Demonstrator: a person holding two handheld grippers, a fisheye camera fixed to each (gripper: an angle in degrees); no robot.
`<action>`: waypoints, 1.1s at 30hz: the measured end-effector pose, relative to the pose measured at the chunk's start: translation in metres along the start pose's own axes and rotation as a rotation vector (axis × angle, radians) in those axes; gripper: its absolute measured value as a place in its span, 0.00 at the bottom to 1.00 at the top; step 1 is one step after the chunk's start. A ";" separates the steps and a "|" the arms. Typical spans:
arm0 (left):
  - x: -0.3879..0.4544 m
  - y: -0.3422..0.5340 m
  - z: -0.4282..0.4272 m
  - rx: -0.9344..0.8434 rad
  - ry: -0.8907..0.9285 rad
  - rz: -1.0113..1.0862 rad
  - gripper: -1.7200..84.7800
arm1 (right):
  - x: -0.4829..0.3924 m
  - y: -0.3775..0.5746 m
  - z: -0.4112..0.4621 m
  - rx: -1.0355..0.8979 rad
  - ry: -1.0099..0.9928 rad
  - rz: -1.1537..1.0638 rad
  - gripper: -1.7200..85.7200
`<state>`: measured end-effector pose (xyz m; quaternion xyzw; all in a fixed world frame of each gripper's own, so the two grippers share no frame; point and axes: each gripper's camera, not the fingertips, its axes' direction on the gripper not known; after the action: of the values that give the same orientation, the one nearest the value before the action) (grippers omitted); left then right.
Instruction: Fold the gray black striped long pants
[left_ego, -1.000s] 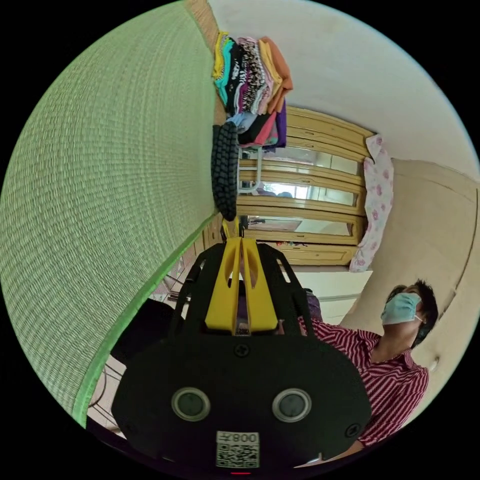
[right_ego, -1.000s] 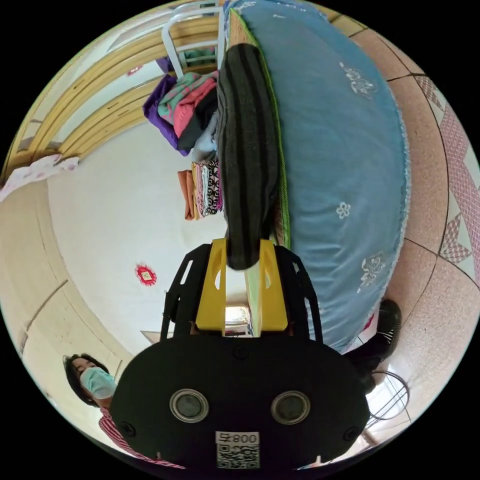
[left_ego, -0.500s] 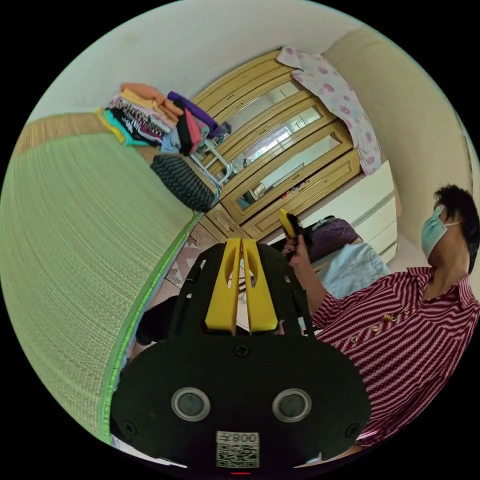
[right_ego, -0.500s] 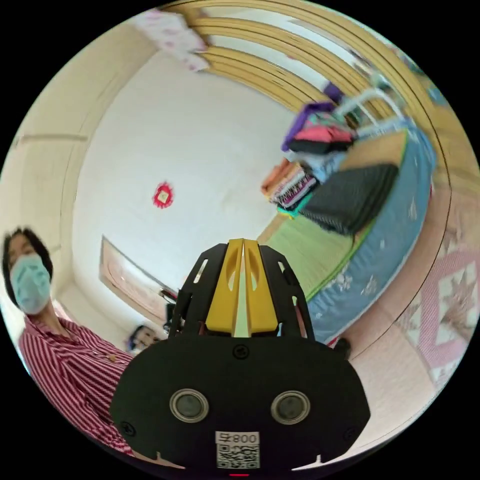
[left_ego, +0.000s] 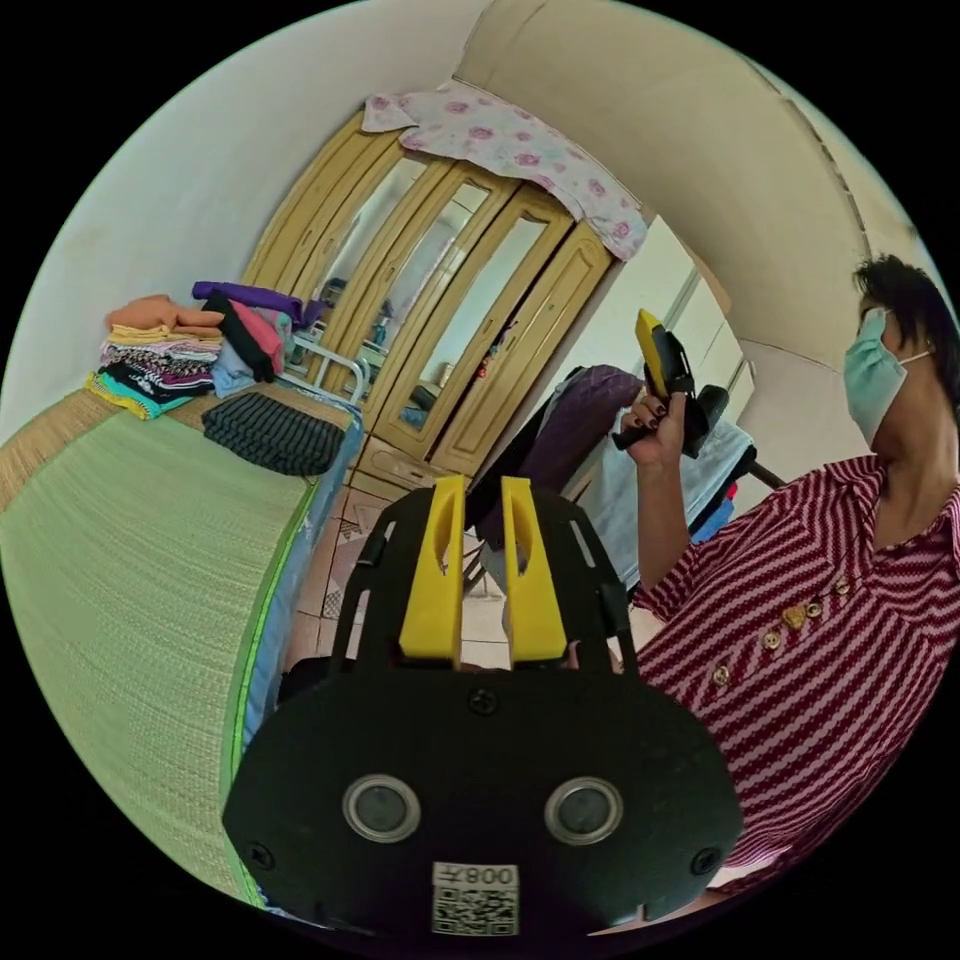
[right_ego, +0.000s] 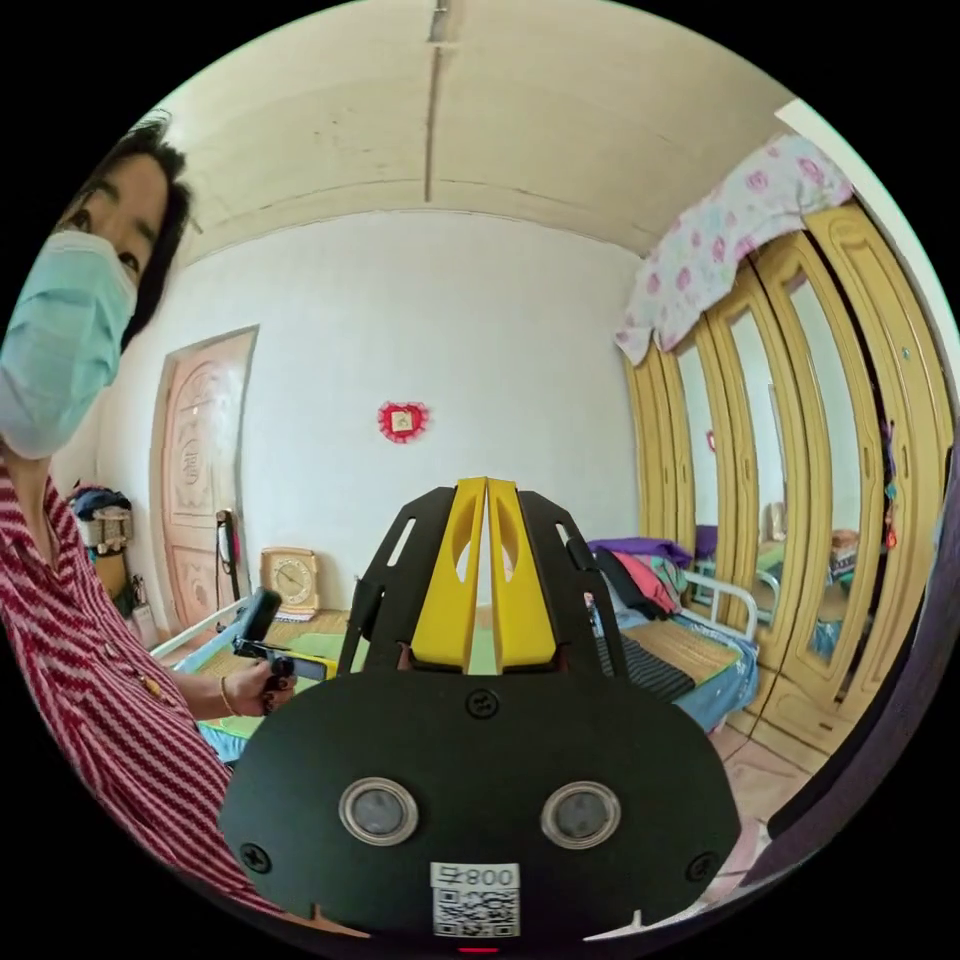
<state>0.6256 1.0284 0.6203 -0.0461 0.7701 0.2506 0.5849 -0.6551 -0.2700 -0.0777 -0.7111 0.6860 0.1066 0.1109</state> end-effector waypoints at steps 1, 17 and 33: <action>0.010 0.004 0.023 -0.024 0.027 0.026 0.11 | 0.009 0.012 -0.016 0.017 -0.022 -0.026 0.02; 0.317 0.001 0.379 -0.348 0.640 0.724 0.13 | 0.101 0.207 -0.244 0.263 0.295 -0.461 0.02; 0.442 0.094 0.512 -0.353 0.512 0.876 0.06 | 0.285 0.372 -0.359 0.350 0.389 -0.404 0.02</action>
<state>0.9036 1.4334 0.1459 0.1222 0.7814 0.5774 0.2025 -1.0172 -0.6634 0.1730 -0.8099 0.5475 -0.1750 0.1170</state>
